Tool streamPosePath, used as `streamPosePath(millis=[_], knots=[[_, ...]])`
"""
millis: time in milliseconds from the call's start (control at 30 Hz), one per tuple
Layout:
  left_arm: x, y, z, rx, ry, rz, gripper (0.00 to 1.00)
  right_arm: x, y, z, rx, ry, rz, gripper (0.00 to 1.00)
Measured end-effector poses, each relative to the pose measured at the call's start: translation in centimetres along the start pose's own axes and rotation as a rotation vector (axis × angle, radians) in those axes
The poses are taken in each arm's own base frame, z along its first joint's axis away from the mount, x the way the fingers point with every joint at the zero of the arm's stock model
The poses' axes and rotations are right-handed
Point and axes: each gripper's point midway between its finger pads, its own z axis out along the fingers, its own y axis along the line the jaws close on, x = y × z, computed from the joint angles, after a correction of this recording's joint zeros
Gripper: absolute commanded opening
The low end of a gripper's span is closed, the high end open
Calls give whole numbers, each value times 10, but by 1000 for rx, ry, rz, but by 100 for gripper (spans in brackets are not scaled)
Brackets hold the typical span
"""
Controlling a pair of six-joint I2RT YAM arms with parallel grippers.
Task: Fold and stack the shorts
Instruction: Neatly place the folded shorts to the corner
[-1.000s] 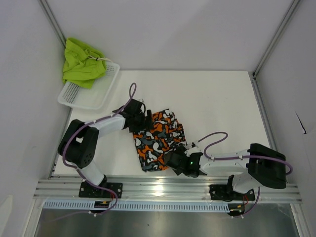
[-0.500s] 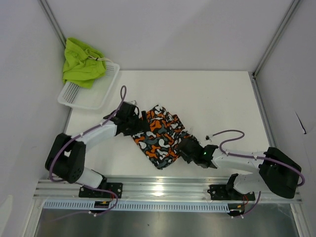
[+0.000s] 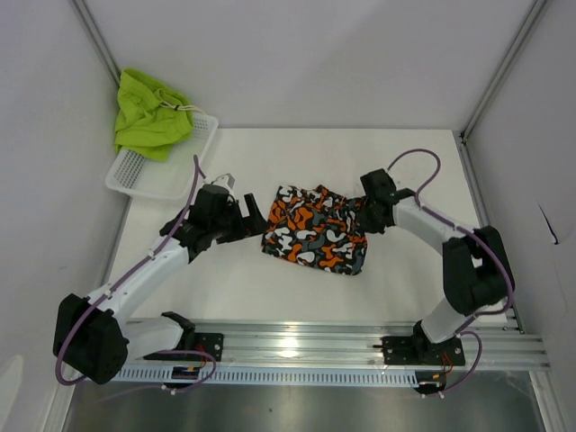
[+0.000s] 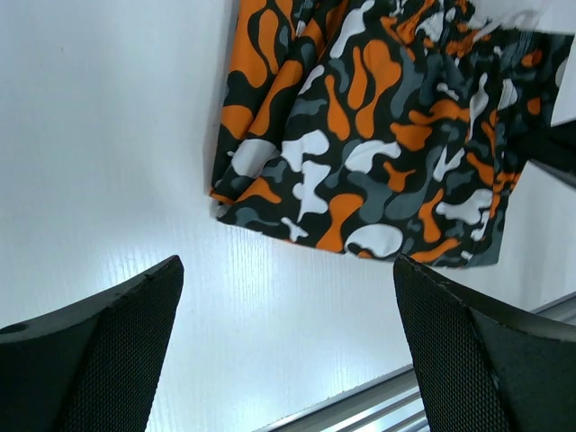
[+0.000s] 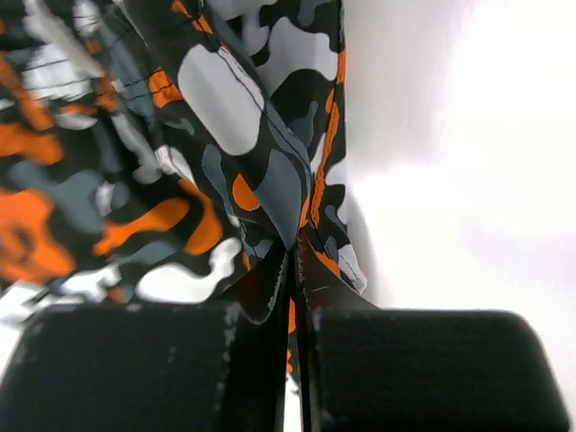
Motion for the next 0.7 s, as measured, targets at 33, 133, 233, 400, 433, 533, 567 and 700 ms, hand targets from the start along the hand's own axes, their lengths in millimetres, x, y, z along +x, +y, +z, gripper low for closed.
streamPosePath(millis=[33, 133, 233, 400, 433, 533, 567, 700], knots=[[1, 1, 0, -1, 2, 0, 99, -7, -3, 7, 23, 12, -47, 0], [8, 6, 1, -13, 18, -2, 99, -21, -19, 26, 90, 54, -147, 3], [13, 10, 3, -22, 30, -2, 99, -34, -43, 37, 158, 84, -192, 2], [19, 14, 5, -31, 43, -3, 99, -80, -70, 47, 249, 73, -203, 4], [20, 14, 5, -31, 45, -2, 99, -92, -72, 48, 257, 63, -204, 4], [22, 15, 5, -35, 45, 4, 99, -127, -72, 53, 279, 18, -210, 4], [24, 16, 5, -38, 45, 7, 99, -138, -71, 55, 282, 8, -213, 4], [27, 16, 4, -42, 42, 17, 99, -173, -76, 68, 291, -19, -197, 59]])
